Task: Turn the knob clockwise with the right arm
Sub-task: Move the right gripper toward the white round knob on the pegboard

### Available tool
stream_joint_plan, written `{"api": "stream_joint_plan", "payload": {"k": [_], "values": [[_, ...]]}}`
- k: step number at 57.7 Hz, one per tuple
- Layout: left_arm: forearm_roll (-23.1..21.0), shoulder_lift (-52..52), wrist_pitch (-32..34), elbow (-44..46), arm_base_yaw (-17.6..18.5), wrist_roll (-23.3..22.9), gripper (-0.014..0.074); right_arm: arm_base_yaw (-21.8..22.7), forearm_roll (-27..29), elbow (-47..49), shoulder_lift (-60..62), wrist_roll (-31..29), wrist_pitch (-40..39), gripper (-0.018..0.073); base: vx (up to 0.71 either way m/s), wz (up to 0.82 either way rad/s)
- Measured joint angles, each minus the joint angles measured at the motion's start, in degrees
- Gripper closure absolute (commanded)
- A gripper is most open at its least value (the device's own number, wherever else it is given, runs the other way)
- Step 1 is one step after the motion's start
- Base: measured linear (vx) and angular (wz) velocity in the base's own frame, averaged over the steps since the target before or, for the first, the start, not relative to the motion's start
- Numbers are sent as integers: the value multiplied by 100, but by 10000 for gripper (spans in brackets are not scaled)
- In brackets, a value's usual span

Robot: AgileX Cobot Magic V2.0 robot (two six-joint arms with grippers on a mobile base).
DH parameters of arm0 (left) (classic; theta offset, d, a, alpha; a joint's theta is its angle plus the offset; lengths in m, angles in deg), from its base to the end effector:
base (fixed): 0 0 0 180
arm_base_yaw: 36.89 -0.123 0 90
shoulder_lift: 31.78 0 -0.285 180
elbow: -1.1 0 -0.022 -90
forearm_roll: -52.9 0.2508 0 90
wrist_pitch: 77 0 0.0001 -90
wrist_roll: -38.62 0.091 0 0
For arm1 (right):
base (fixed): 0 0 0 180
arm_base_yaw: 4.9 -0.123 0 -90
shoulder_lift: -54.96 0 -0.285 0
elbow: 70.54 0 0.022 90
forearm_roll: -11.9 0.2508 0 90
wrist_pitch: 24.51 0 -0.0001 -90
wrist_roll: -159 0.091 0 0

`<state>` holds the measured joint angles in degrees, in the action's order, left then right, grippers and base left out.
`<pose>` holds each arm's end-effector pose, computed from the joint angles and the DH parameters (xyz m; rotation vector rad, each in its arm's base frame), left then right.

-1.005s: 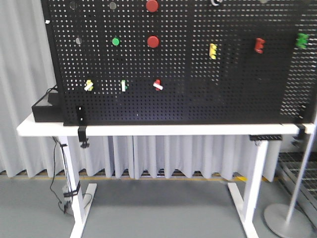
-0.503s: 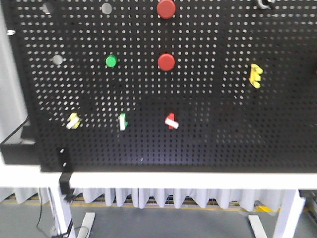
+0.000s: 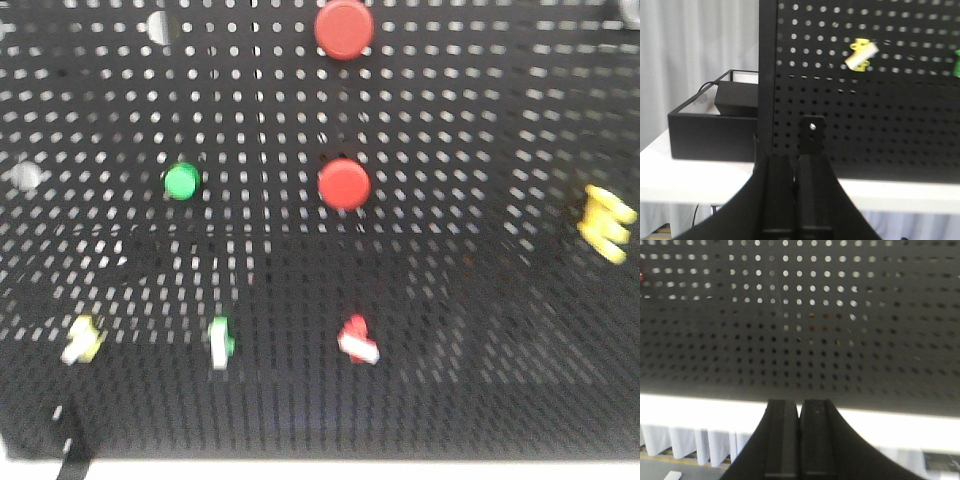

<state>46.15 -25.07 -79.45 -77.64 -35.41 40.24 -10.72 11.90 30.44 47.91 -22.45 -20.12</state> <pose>0.0561 -0.0019 0.2014 -0.0448 1.5340 -0.0956 0.0566 0.0058 0.1963 -0.1001 1.5760 0.0597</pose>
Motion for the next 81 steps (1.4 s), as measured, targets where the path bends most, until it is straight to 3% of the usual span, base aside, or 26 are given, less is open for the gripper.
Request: {"api": "stream_joint_plan", "payload": {"k": [53,65,72,81], "values": [[0,0,0,0,0,0,603,0,0,0,0,0,-6,568,9,0],[0,0,0,0,0,0,603,0,138,73,0,145,-640,568,0,0],[0,0,0,0,0,0,603,0,108,979,-57,105,273,568,0,0],[0,0,0,0,0,0,603,0,-333,3536,-1121,-212,1499,568,0,0]]}}
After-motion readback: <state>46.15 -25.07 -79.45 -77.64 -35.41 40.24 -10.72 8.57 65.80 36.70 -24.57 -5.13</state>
